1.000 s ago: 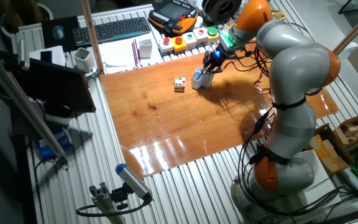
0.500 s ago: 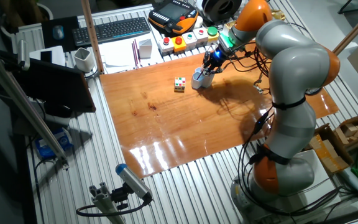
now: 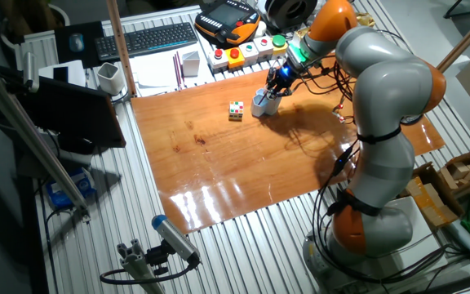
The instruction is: Put the pen into the pen holder
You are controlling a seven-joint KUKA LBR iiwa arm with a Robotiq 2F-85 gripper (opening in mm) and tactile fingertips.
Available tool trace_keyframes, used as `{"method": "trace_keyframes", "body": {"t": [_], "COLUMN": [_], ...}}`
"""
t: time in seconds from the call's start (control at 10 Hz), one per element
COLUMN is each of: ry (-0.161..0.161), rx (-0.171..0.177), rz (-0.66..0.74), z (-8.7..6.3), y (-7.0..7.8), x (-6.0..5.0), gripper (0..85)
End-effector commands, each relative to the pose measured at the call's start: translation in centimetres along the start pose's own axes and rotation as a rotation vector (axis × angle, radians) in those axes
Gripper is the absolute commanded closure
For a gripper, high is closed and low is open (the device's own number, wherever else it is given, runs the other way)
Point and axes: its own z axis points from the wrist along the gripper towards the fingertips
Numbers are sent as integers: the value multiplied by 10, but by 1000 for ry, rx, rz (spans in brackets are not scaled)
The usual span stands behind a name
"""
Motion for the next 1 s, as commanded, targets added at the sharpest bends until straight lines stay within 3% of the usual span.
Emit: {"method": "trace_keyframes", "body": {"t": [0.0, 0.5, 0.9], "ry": [1, -15, -46], "rx": [0, 10, 17], "rz": [-2, -16, -34], "z": [0, -13, -28], "y": [0, 5, 8], "x": [0, -2, 2], "gripper": [657, 637, 497]}}
